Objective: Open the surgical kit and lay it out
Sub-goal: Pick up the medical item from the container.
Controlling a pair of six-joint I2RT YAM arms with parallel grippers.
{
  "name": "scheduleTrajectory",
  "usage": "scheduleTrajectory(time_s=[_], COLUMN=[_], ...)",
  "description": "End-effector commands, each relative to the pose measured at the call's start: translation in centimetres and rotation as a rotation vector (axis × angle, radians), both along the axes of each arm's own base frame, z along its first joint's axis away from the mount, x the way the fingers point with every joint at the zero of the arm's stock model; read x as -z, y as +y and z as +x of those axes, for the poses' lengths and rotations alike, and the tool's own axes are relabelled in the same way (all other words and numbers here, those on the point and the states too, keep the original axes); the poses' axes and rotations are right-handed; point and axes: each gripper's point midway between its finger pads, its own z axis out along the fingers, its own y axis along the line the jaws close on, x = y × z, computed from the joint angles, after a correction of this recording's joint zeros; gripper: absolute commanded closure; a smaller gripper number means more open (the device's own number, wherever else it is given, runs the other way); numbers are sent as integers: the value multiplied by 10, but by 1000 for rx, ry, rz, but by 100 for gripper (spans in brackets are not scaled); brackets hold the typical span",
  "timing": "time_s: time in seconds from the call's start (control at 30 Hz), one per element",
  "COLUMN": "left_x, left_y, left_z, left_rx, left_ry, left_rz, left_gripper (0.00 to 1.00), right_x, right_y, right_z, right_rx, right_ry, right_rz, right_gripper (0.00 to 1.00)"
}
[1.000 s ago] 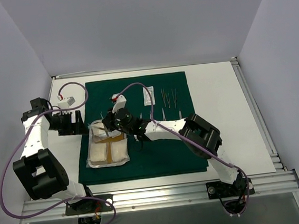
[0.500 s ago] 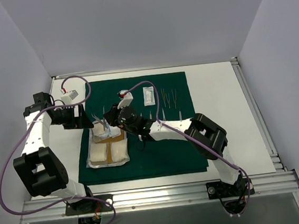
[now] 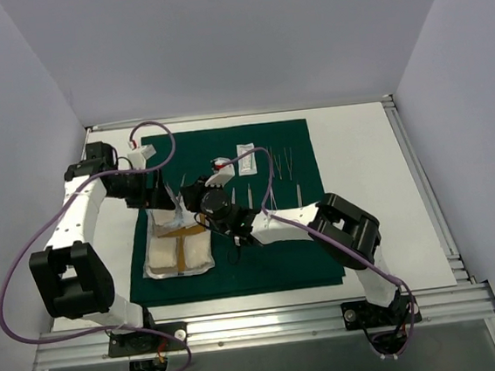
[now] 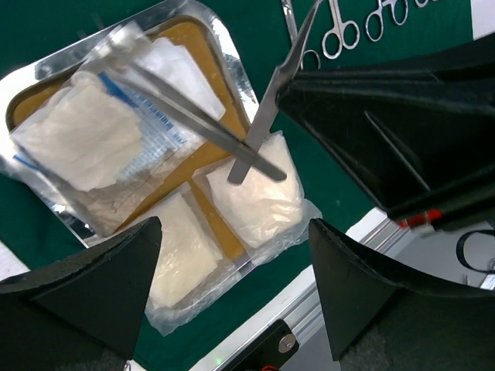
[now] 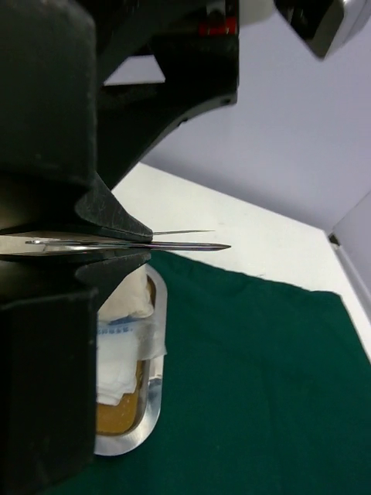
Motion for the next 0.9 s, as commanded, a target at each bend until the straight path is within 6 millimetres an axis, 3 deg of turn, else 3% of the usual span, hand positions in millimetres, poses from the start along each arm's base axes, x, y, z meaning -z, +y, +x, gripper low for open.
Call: scheduleTrajectory(time_s=[0.0,0.3,0.33,0.57,0.67,0.87], left_x=[-21,-32,-32,-42,-52,-51], left_y=[-13,-17,-28,-28,-38,-45], left_z=[17,33,30,22,16,14], left_rx=[-16,-104,-74,-80,-67,-81], left_ry=[-65,-78,-77,-94,-88,-52], left_rz=[25,18,17,19,-37,-78], left_gripper=[14,33,34,37,41,51], right_x=[-83,-88,-87,-86,-88,-95], right_y=[-15,-10,-9,-13,-12,-9], right_z=[7,6,4,8,9,8], right_rx=[130,150,149,185,188,187], right_ry=[-104,-116,-119,-126,-130,-143], right_rz=[201,207,199,189,200,205], right_gripper=[100,100,100,100,100,100])
